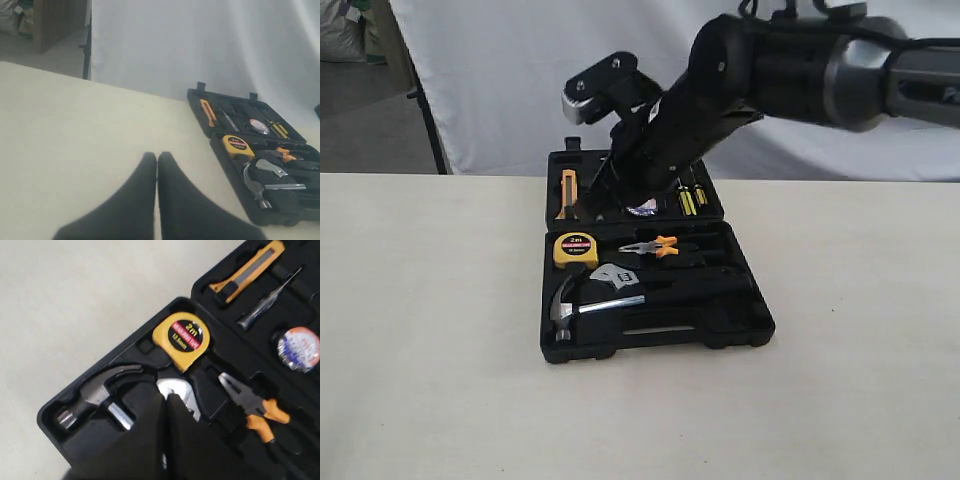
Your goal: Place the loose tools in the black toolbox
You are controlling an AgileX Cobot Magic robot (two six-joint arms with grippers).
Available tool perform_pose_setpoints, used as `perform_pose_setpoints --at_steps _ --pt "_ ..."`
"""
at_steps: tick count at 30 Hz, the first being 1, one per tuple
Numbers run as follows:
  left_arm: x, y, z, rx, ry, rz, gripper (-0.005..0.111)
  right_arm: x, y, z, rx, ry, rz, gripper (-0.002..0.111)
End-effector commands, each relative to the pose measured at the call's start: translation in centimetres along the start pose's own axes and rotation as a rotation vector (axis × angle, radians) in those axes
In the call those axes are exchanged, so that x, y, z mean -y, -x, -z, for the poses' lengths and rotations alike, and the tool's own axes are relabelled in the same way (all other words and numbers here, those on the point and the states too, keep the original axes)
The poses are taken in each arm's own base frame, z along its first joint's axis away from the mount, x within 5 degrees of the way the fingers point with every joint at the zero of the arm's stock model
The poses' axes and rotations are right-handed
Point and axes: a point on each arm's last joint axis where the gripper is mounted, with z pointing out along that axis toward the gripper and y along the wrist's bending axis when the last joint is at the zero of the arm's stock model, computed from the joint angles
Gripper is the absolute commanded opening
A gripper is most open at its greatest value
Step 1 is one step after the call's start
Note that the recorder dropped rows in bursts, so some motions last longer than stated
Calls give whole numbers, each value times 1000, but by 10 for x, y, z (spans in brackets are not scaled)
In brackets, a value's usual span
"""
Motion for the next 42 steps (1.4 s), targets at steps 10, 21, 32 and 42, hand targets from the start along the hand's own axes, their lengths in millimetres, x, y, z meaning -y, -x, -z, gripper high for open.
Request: perform_pose_setpoints --at_steps 10,21,32,42 --pt "-1 2 0 20 21 0 1 -15 -93 -127 -434 166 -72 0" --pt "-1 2 0 20 21 0 1 -9 0 56 -93 48 17 0" --pt "-1 2 0 20 21 0 1 -18 -7 107 -106 56 2 0" --pt "-1 2 0 20 21 0 1 -38 -77 114 -90 -4 -108 0"
